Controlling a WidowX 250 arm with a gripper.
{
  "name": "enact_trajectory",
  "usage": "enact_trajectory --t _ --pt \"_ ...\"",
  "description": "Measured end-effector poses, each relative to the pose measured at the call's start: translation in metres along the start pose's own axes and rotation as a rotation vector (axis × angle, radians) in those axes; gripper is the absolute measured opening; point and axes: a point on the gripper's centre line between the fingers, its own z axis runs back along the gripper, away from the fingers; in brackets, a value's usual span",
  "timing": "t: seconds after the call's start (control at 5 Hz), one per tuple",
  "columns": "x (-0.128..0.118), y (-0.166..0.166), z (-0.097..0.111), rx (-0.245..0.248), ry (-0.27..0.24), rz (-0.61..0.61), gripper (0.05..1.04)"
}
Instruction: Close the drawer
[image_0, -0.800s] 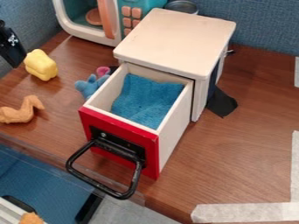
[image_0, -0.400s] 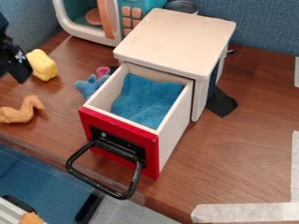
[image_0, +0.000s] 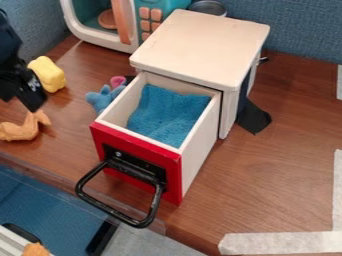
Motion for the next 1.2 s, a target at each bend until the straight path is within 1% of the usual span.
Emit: enact_trajectory --t 0.2,0.4,0.6,0.8,1.0,1.2 --pt "-0.007 -0.021 -0.005 0.016 0.01 -0.038 0.999" --pt "-0.014 -0.043 -0.009 0.012 0.019 -0.072 0.999" --pt "-0.023 -0.056 -0.014 0.009 0.032 -0.09 0.999" --pt "-0.037 -0.068 -0.015 0.015 0.039 -0.106 0.999" --pt "-0.046 -0.08 -0.009 0.007 0.03 -0.133 0.999" --pt "-0.059 -0.095 -0.01 0.004 0.03 -0.155 0.999"
